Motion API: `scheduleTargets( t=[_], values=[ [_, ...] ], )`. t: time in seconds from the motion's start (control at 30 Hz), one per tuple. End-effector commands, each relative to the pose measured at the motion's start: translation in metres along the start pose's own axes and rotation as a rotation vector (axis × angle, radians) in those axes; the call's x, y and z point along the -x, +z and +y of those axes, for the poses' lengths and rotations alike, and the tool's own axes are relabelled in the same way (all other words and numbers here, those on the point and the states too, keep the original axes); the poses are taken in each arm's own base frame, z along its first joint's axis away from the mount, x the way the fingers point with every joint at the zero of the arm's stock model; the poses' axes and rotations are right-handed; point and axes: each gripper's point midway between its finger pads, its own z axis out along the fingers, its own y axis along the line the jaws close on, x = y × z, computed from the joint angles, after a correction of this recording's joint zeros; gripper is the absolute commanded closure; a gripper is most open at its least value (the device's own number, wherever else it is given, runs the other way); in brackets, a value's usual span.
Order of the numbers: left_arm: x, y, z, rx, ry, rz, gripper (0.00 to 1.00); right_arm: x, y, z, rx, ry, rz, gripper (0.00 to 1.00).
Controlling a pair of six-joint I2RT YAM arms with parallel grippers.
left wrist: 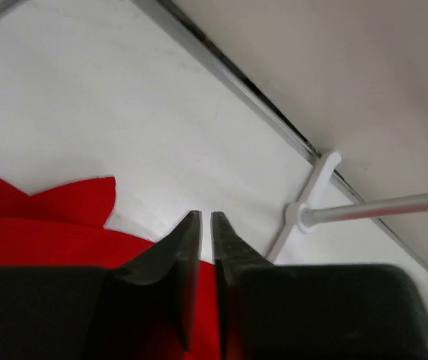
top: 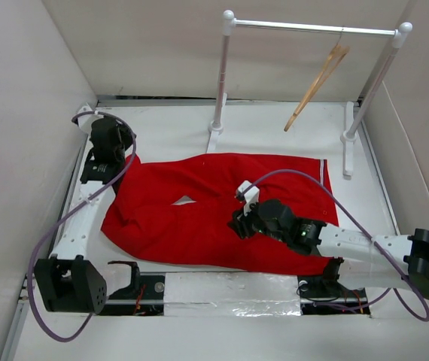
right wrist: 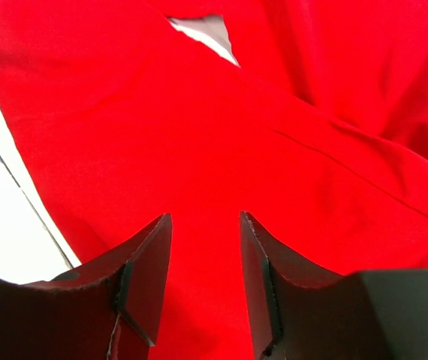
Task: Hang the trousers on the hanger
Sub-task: Flatten out the trousers at the center of the board.
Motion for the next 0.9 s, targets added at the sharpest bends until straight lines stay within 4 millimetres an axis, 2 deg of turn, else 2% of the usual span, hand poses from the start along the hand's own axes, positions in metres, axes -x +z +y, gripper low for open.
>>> scheduleTargets(
  t=[0.0,0.03,0.07,0.1,0.13,0.17,0.23,0.27,0.4,0.57,0.6,0.7,0.8,0.87],
  values=[
    [-0.010,0.009,0.052,0.162,0.025,0.013,0.80,0.034,0.000,0.016,0.048,-0.002,-0.087,0.51],
    [-0.008,0.013,0.076,0.218,-0.018,0.014,0.60,0.032,-0.001,0.016,0.046,-0.002,-0.085,0.51],
    [-0.024,0.015,0.093,0.239,-0.037,0.059,0.42,0.032,-0.002,0.016,0.047,-0.002,-0.089,0.47],
    [-0.017,0.016,0.096,0.235,-0.068,0.044,0.42,0.032,-0.002,0.016,0.049,-0.001,-0.090,0.47],
    [-0.024,0.017,0.119,0.271,-0.105,0.057,0.33,0.031,-0.003,0.015,0.050,-0.005,-0.089,0.47],
    [-0.025,0.020,0.119,0.243,-0.142,0.063,0.30,0.030,-0.004,0.015,0.049,-0.007,-0.084,0.47],
    [-0.031,0.022,0.138,0.284,-0.172,0.079,0.28,0.032,-0.007,0.015,0.055,-0.012,-0.091,0.46],
    [-0.029,0.022,0.153,0.326,-0.191,0.082,0.28,0.030,-0.009,0.015,0.055,-0.016,-0.086,0.46],
    [-0.044,0.025,0.201,0.472,-0.240,0.131,0.28,0.027,-0.014,0.013,0.059,-0.018,-0.095,0.46],
    [-0.073,0.042,0.208,0.457,-0.257,0.219,0.22,0.029,-0.022,0.015,0.075,-0.016,-0.115,0.46],
    [-0.084,0.048,0.213,0.465,-0.258,0.251,0.21,0.028,-0.022,0.015,0.078,-0.016,-0.116,0.46],
    [-0.100,0.064,0.204,0.378,-0.272,0.305,0.21,0.023,-0.022,0.020,0.111,-0.026,-0.113,0.46],
    [-0.106,0.074,0.196,0.308,-0.292,0.313,0.23,0.015,-0.018,0.031,0.168,-0.042,-0.090,0.45],
    [-0.103,0.077,0.197,0.304,-0.291,0.288,0.34,0.012,-0.014,0.034,0.172,-0.041,-0.085,0.45]
  ],
)
